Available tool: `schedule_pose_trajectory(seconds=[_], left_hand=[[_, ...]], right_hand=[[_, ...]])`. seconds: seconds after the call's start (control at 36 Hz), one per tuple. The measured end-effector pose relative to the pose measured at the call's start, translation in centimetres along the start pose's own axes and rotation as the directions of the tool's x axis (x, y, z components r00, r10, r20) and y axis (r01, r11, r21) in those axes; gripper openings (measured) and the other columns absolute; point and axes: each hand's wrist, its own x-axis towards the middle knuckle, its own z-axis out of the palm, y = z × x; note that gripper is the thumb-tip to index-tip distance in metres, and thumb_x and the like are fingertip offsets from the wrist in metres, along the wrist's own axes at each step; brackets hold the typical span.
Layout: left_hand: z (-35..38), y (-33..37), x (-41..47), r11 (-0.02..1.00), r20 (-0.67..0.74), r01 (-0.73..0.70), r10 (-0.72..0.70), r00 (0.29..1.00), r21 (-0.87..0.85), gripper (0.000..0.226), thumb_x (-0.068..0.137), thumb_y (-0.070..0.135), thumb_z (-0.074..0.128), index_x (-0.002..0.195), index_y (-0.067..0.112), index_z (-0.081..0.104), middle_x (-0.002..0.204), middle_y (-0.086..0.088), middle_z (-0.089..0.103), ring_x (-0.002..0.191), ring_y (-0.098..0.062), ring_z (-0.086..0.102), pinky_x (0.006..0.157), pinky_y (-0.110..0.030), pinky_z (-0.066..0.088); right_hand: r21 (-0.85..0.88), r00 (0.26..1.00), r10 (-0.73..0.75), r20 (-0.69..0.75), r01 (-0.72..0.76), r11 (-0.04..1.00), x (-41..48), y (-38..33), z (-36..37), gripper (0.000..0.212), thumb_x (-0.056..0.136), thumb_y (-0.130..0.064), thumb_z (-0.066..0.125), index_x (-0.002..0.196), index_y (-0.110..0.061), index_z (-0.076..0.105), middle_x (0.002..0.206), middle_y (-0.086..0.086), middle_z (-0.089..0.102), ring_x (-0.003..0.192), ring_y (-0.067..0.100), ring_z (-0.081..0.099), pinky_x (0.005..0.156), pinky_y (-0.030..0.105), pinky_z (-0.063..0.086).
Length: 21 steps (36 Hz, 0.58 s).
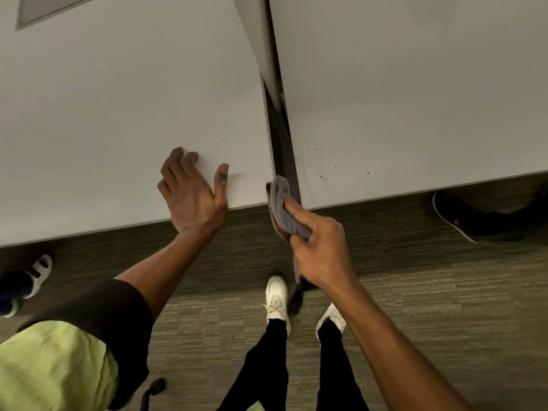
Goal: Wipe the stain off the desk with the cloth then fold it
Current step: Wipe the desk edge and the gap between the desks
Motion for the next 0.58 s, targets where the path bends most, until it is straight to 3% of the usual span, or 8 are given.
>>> schedule_pose_trajectory(seconds=[0.06,0.11,0.19,0.28,0.33,0.44,0.53,0.58], left_hand=[[0.0,0.0,0.0,1.0,0.001,-0.001,0.001,1.0,-0.004,0.076,0.105,0.077,0.022,0.139,0.014,0.046,0.154,-0.013,0.042,0.142,-0.035,0.041,0.109,-0.051,0.037],[0.0,0.1,-0.1,1.0,0.001,-0.001,0.001,1.0,-0.005,0.076,0.105,0.077,0.022,0.139,0.014,0.047,0.154,-0.013,0.043,0.142,-0.035,0.041,0.108,-0.05,0.037],[-0.1,0.1,-0.1,1.0,0.002,-0.001,0.001,1.0,-0.005,0.075,0.105,0.076,0.022,0.139,0.014,0.046,0.154,-0.013,0.043,0.142,-0.034,0.041,0.108,-0.049,0.036],[-0.2,0.2,0.0,1.0,0.005,-0.002,0.002,1.0,-0.001,0.072,0.106,0.074,0.025,0.139,0.014,0.046,0.154,-0.013,0.043,0.142,-0.034,0.041,0.108,-0.048,0.036],[-0.2,0.2,0.0,1.0,0.007,-0.005,0.005,1.0,0.002,0.068,0.106,0.072,0.03,0.139,0.014,0.047,0.153,-0.013,0.043,0.141,-0.034,0.041,0.108,-0.049,0.037],[-0.4,0.3,-0.1,1.0,0.005,-0.002,0.002,1.0,-0.002,0.067,0.106,0.069,0.033,0.139,0.013,0.048,0.152,-0.014,0.043,0.141,-0.035,0.042,0.108,-0.049,0.037],[-0.5,0.4,-0.1,1.0,0.021,-0.002,0.002,1.0,0.008,0.068,0.106,0.07,0.033,0.14,0.013,0.047,0.152,-0.015,0.043,0.14,-0.036,0.043,0.108,-0.05,0.038],[-0.6,0.3,-0.1,1.0,0.025,-0.003,0.003,1.0,0.018,0.069,0.105,0.071,0.032,0.14,0.013,0.047,0.151,-0.015,0.043,0.14,-0.036,0.043,0.108,-0.051,0.039]], right_hand=[[0.087,1.0,0.028,-0.006,-0.027,0.996,-0.8,0.6,-0.7,0.077,0.089,0.012,0.067,0.143,-0.041,0.049,0.139,-0.019,0.064,0.106,0.003,0.073,0.079,0.013,0.06],[0.175,0.995,0.08,-0.065,-0.068,0.982,-0.5,0.6,-1.2,0.073,0.089,0.01,0.068,0.143,-0.036,0.055,0.133,-0.023,0.065,0.11,0.005,0.072,0.084,0.024,0.064],[0.274,0.976,0.091,-0.2,-0.034,0.961,2.2,-0.7,-1.8,0.067,0.09,0.009,0.066,0.145,-0.029,0.058,0.137,-0.013,0.068,0.115,-0.005,0.068,0.096,0.021,0.059],[0.229,0.98,0.024,-0.198,0.023,0.973,7.0,-2.9,-2.0,0.066,0.091,0.011,0.061,0.147,-0.023,0.058,0.14,-0.007,0.068,0.123,-0.001,0.065,0.104,0.02,0.054],[0.116,0.987,-0.043,-0.154,0.061,0.991,9.9,-4.4,-1.3,0.063,0.091,0.01,0.06,0.146,-0.021,0.06,0.135,-0.002,0.071,0.118,0.005,0.068,0.099,0.017,0.054],[-0.148,0.977,-0.159,-0.141,0.138,0.979,12.4,-6.0,0.3,0.064,0.092,0.008,0.056,0.145,-0.029,0.06,0.125,0.001,0.076,0.11,0.022,0.071,0.091,0.028,0.055],[-0.15,0.983,-0.137,-0.125,0.118,0.982,10.1,-5.5,0.7,0.065,0.095,0.006,0.058,0.15,-0.028,0.054,0.126,0.001,0.075,0.104,0.015,0.072,0.089,0.016,0.053],[-0.175,0.985,-0.129,-0.118,0.107,0.979,6.5,-4.5,1.2,0.066,0.096,0.003,0.062,0.152,-0.031,0.051,0.117,-0.005,0.076,0.084,0.0,0.069,0.076,0.003,0.049]])
